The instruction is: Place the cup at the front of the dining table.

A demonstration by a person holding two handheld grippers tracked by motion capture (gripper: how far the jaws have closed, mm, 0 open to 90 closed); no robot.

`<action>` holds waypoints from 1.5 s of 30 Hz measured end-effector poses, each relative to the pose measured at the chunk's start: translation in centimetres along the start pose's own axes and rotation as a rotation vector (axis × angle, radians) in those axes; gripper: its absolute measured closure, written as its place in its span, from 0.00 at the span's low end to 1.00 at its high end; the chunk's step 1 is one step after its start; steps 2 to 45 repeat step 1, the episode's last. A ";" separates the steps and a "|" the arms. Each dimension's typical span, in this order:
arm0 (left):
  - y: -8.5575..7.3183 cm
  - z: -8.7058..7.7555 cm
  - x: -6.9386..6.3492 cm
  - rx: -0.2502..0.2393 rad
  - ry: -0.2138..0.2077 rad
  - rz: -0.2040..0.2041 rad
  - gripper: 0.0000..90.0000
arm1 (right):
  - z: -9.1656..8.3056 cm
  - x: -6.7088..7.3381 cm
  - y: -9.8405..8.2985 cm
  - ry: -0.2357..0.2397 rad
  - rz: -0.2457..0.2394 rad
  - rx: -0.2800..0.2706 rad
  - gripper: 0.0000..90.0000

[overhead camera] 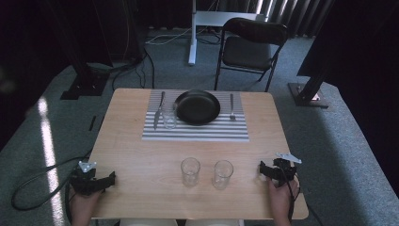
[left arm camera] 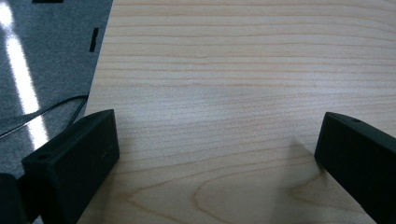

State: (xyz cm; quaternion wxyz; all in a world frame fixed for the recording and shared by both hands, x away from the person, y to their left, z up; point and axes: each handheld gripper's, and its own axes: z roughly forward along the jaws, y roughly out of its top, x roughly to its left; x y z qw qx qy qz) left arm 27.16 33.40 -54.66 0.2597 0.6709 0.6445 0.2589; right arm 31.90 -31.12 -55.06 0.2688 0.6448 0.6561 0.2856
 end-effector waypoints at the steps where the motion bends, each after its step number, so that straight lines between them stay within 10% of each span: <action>1: 0.0 0.0 0.0 0.000 -0.002 0.002 0.00 | 0.0 0.0 0.0 0.000 0.000 0.000 0.13; 45: 0.0 0.0 0.0 0.000 -0.002 0.002 0.00 | 0.0 0.0 0.0 0.000 0.000 0.000 0.13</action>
